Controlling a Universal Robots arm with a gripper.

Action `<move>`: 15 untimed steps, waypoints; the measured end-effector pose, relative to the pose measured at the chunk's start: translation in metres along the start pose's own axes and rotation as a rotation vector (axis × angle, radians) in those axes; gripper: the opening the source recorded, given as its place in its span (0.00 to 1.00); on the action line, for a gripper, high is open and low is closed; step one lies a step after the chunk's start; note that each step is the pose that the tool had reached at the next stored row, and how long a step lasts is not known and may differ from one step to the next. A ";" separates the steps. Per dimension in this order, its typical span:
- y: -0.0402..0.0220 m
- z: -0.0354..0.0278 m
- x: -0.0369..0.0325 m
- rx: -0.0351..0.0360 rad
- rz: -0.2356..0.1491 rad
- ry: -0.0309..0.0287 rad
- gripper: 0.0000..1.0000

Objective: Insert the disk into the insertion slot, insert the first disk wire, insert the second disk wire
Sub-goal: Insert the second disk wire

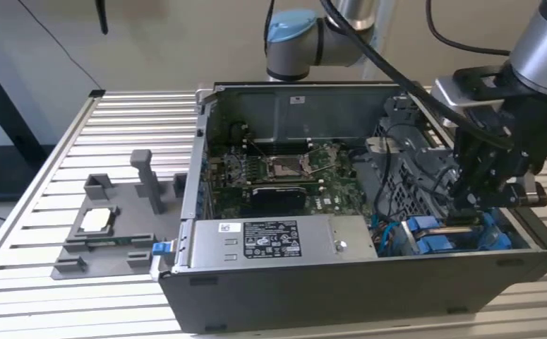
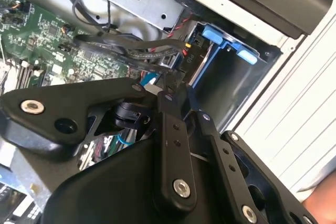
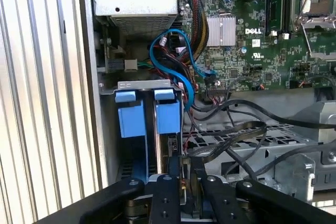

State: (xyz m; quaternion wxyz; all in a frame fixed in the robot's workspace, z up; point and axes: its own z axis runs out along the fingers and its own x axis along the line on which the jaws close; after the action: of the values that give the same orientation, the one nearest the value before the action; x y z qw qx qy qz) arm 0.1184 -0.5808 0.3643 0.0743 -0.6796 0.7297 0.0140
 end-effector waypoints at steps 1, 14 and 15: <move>-0.0002 -0.0027 -0.0003 -0.0003 0.000 0.0001 0.24; -0.0013 -0.0156 -0.0023 -0.0006 0.000 0.0002 0.24; -0.0013 -0.0157 -0.0023 -0.0006 0.000 0.0002 0.24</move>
State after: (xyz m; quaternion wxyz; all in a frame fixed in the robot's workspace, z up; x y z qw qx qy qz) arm 0.1184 -0.5805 0.3802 0.0741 -0.6796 0.7297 0.0141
